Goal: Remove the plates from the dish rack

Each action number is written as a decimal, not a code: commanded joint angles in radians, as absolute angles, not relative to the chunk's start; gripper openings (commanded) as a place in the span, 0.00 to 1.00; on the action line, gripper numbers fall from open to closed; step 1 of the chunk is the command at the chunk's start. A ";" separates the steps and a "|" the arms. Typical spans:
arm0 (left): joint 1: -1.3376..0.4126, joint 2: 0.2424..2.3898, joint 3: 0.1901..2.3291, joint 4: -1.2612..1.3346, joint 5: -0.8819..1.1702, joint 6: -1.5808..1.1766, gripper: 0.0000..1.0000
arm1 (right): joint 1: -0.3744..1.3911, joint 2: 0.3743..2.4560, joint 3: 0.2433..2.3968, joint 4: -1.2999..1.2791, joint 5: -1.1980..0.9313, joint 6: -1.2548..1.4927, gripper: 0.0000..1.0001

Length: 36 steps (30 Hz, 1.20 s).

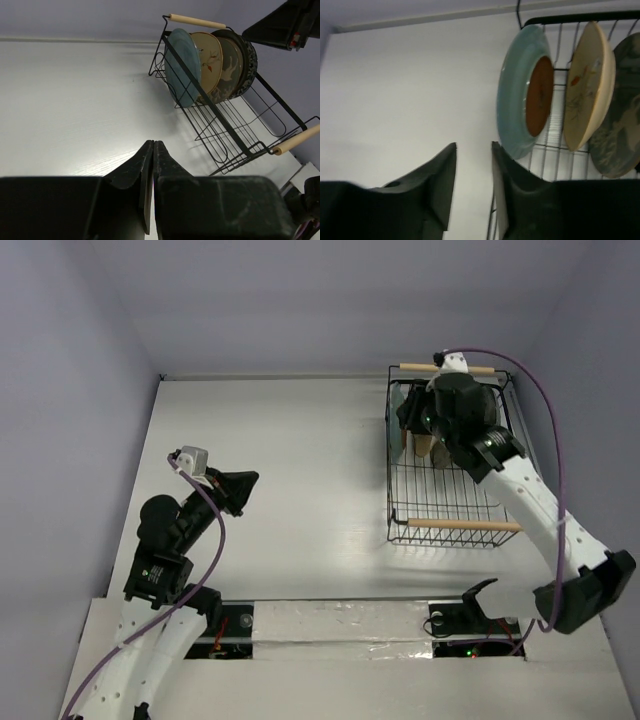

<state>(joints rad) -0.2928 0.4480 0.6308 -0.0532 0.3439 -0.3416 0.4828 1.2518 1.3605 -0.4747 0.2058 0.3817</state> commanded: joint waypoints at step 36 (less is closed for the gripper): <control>-0.262 0.462 0.678 -0.054 0.310 -0.334 0.35 | 0.472 1.827 1.793 -0.715 0.663 0.253 0.38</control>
<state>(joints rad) -0.2668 0.4728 0.6384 -0.0799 0.3023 -0.3412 0.4824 1.8591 1.8099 -0.7322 0.6479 0.2516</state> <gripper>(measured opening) 0.348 0.373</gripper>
